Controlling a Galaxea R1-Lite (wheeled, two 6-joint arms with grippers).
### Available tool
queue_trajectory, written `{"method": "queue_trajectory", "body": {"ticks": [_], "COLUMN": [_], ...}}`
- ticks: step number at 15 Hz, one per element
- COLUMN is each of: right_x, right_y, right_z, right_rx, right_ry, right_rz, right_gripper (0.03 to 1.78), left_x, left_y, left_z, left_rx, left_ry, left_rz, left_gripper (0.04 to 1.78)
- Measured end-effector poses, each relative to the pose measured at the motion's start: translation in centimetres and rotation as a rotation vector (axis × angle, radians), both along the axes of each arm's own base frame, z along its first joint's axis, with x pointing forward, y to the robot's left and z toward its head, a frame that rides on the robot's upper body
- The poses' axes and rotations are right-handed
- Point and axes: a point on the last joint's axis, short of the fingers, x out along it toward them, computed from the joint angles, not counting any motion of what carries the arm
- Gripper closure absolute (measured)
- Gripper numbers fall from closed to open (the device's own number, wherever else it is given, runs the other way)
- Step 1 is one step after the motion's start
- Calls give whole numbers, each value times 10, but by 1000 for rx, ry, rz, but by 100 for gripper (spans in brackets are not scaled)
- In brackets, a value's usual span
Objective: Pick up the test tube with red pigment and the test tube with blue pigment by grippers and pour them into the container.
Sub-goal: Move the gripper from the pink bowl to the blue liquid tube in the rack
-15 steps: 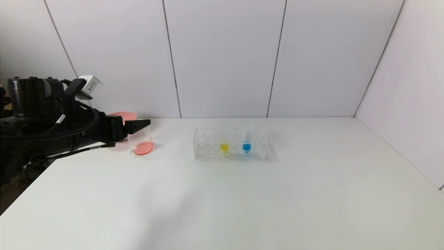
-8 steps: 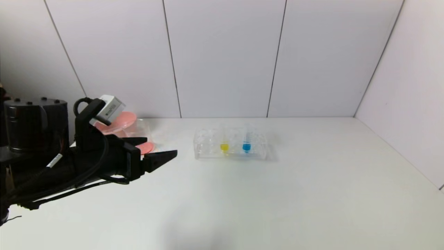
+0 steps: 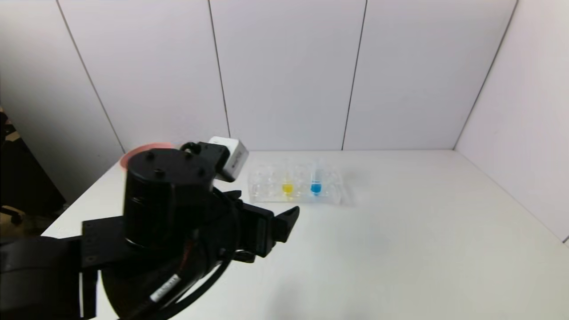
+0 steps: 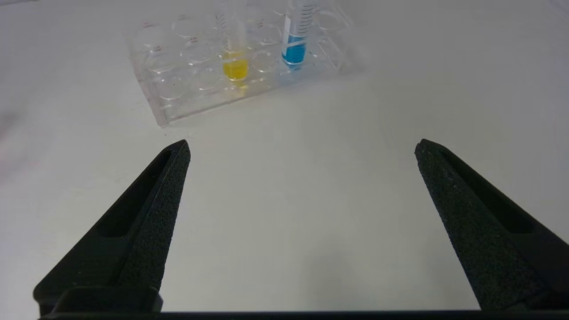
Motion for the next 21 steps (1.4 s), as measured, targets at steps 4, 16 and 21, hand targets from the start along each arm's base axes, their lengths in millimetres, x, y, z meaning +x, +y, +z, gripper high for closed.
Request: {"method": "queue_trajectory", "body": {"ticks": [4, 16, 21], "right_x": [0, 0, 0], "right_y": [0, 0, 0], "right_z": [0, 0, 0], "right_rx": [0, 0, 0], "right_ry": [0, 0, 0], "right_rz": [0, 1, 0], "right_gripper": [4, 4, 4], "left_x": [14, 54, 91], "left_y": [-66, -182, -189], "left_z": [-13, -74, -77], "left_rx": [35, 79, 79], "left_ry": [-42, -104, -132], "left_rz": [162, 370, 433], "left_gripper": [6, 6, 6]}}
